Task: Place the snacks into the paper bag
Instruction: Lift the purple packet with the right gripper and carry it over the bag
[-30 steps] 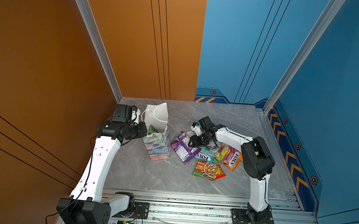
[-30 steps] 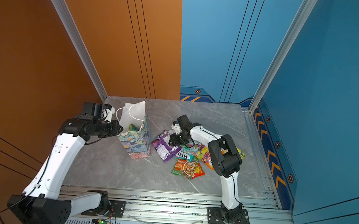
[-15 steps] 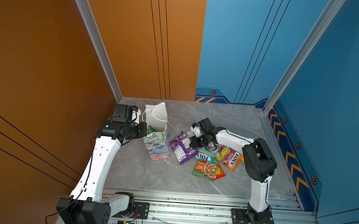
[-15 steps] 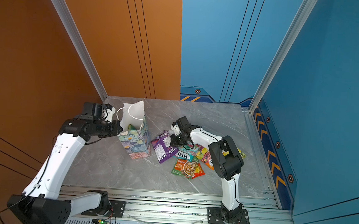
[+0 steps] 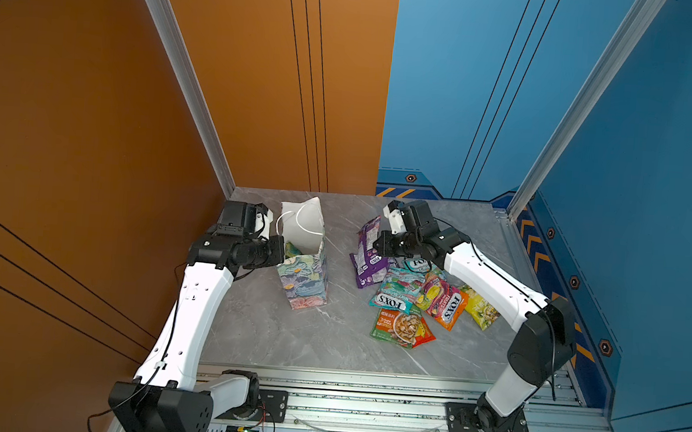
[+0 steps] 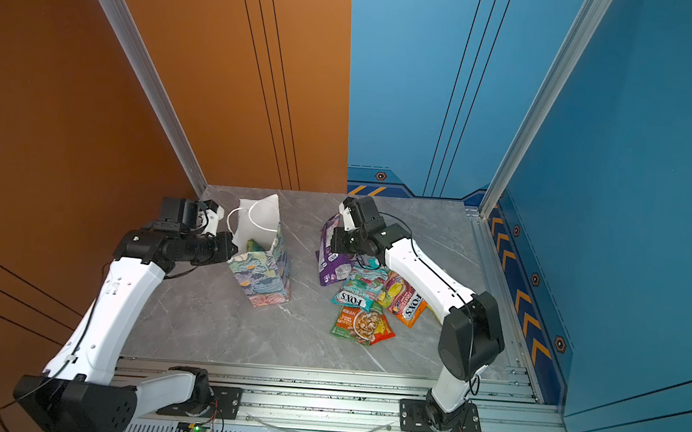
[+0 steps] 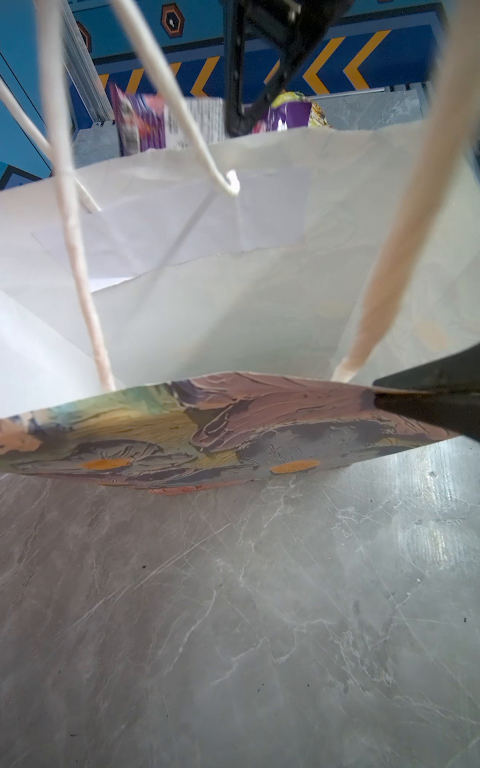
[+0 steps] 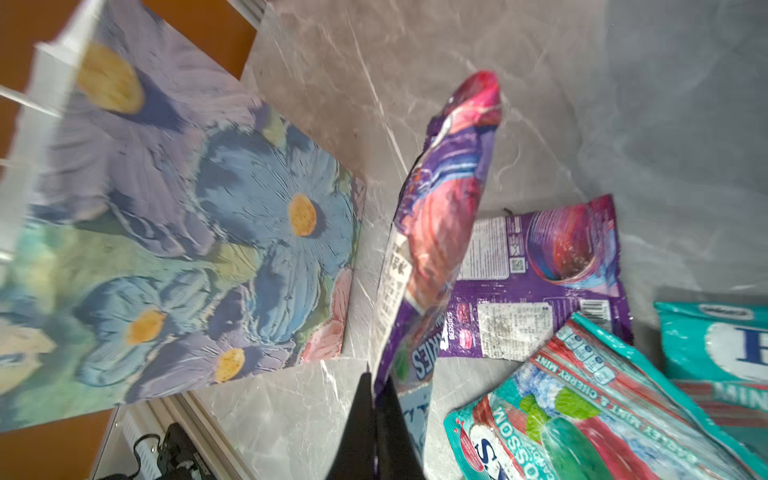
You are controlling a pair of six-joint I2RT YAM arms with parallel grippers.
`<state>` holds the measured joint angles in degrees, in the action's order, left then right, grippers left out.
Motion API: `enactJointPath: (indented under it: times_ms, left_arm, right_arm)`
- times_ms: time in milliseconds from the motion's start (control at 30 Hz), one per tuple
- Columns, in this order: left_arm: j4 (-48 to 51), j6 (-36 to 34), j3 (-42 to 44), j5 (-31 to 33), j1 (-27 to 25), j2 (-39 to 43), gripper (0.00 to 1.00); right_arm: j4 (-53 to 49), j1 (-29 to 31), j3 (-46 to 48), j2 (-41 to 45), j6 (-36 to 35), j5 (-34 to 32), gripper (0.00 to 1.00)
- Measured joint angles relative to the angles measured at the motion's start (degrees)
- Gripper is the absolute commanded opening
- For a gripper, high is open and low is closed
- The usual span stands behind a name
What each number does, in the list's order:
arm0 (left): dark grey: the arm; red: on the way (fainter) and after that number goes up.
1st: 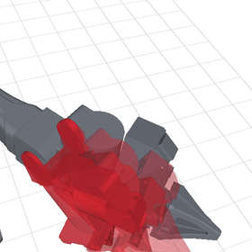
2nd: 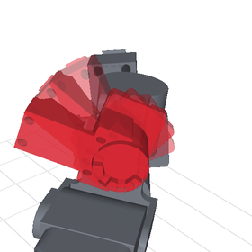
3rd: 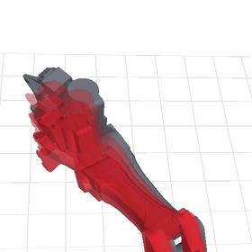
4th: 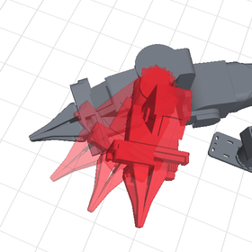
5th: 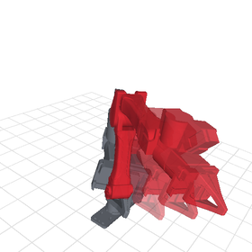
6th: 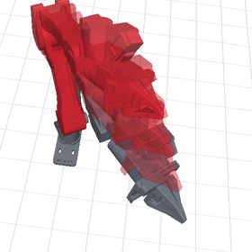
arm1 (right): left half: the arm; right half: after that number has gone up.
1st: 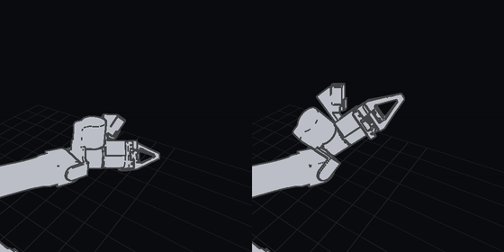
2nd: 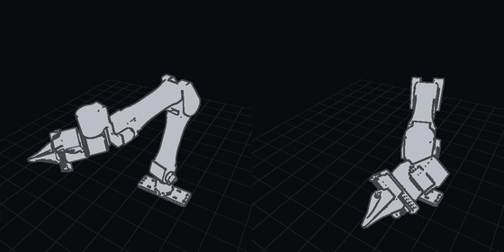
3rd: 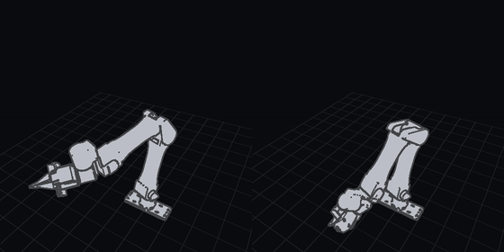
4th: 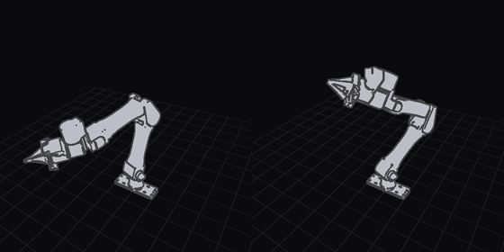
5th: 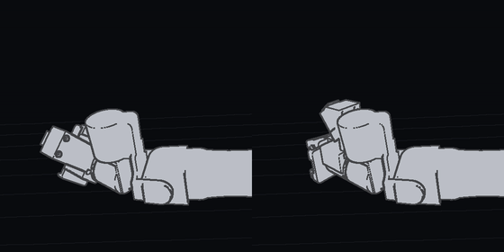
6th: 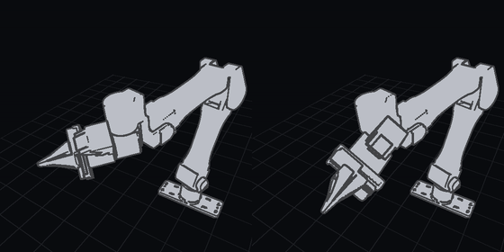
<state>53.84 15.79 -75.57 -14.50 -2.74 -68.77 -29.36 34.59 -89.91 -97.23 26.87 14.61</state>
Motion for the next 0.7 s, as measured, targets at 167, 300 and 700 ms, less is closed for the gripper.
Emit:
enactJointPath:
  times_ms: [167, 300, 700]
  left_arm:
    - [-0.11, -0.55, 0.00, -1.36, -0.68, 0.00, 0.00]
    - [-0.24, -1.11, 0.00, -2.93, -1.38, 0.00, 0.00]
    - [-0.42, -4.96, 0.00, -7.32, -4.28, -0.48, 0.00]
  right_arm:
    - [-1.38, 3.82, -6.95, 1.86, 0.20, -7.37, 0.00]
    - [-1.36, 6.47, -11.82, 1.86, 0.17, -13.31, 0.00]
    - [2.73, 10.73, -26.45, -2.49, -2.51, -28.30, 0.00]
